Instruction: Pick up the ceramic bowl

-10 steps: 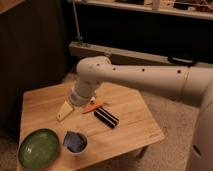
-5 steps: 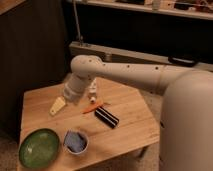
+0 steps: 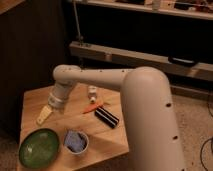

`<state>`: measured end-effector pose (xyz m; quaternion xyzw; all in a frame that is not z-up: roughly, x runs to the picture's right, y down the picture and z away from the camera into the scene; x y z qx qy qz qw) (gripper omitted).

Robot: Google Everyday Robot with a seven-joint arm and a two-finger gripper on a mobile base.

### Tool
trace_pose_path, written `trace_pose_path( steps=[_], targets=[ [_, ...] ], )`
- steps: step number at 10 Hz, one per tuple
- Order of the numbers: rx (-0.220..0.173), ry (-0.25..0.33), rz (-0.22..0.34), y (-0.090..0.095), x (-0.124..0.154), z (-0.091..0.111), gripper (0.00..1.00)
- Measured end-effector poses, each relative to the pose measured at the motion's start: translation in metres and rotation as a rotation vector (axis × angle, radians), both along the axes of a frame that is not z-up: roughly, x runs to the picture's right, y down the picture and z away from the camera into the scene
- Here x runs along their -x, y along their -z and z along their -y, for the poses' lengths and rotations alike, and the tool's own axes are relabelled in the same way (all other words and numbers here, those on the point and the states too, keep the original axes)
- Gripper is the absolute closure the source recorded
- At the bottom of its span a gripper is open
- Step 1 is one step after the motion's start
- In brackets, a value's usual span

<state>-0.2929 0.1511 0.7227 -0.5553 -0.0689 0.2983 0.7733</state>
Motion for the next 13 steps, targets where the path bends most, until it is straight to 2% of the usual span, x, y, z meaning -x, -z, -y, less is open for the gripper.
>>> trace_pose_path(
  steps=[2,6,11,12,13],
  targets=[
    [0.011,0.072,0.044,-0.015,0.009,-0.021,0.20],
    [0.054,0.178,0.110,-0.028,0.021,-0.062,0.20],
    [0.066,0.210,0.138,-0.035,0.022,-0.084,0.20],
    [0.065,0.218,0.136,-0.037,0.023,-0.087,0.25],
    [0.068,0.226,0.129,-0.038,0.023,-0.090,0.35]
  ],
)
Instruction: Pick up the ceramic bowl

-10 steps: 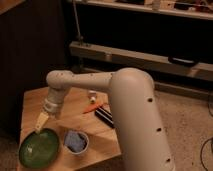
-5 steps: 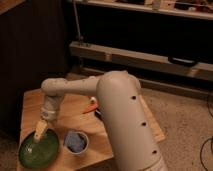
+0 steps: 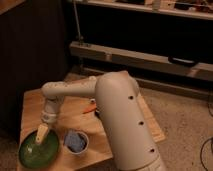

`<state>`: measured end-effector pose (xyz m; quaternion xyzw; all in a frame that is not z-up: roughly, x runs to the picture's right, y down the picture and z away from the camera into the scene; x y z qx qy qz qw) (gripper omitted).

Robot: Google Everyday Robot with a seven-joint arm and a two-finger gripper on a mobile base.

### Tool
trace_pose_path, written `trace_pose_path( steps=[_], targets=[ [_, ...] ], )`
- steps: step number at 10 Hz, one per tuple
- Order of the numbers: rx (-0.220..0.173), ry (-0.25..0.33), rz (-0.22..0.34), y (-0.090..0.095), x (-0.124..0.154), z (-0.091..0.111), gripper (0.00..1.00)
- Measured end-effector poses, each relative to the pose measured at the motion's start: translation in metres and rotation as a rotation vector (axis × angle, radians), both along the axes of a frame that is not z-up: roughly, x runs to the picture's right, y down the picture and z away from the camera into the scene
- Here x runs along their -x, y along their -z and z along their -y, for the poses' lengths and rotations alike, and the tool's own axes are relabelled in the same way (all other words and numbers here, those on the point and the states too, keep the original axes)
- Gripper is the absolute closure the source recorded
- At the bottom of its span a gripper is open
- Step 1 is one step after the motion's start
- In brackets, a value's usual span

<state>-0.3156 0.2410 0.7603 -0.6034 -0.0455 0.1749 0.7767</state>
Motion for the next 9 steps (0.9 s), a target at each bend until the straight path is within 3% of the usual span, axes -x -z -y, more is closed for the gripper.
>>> trace_pose_path(
  steps=[2,3,6,9],
  targets=[
    [0.005,0.010,-0.015,-0.002,-0.001,-0.003,0.48],
    [0.009,0.016,-0.026,-0.004,-0.002,-0.005,0.60],
    [0.023,0.030,-0.052,-0.010,-0.004,-0.010,0.85],
    [0.031,0.054,-0.075,-0.016,-0.005,-0.015,0.86]
  ],
)
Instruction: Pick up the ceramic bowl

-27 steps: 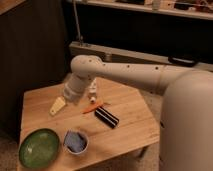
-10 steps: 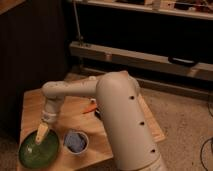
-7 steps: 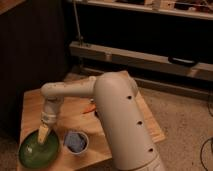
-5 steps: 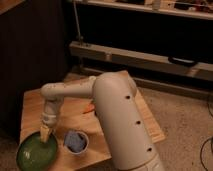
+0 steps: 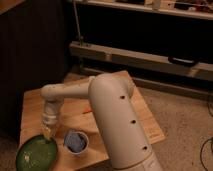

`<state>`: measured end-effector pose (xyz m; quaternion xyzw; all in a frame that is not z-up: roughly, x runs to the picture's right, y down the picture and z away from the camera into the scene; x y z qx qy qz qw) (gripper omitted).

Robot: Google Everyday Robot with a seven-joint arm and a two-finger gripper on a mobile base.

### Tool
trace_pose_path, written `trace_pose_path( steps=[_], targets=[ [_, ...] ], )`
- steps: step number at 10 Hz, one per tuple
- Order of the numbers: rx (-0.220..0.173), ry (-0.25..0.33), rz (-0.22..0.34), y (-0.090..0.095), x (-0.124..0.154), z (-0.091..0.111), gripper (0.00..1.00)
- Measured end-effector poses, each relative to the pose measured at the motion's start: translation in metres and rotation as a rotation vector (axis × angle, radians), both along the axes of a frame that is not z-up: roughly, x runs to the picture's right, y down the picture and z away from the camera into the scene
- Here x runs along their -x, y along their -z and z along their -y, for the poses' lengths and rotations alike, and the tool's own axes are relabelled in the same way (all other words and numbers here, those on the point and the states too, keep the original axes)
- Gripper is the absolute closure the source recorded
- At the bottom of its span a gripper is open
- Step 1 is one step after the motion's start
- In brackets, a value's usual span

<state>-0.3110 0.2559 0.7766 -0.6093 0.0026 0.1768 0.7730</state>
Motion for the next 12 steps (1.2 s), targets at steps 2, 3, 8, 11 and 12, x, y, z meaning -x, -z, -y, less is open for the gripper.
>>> trace_pose_path(
  steps=[2,3,8,11,12],
  targets=[
    [0.003,0.011,-0.001,0.000,0.001,-0.001,0.86],
    [0.007,0.011,0.002,0.001,0.001,-0.001,0.86],
    [0.125,-0.163,0.107,0.048,-0.021,0.058,0.86],
    [0.163,-0.166,0.191,0.103,-0.020,0.101,0.86],
    [0.161,-0.171,0.224,0.115,-0.020,0.109,0.86]
  ],
)
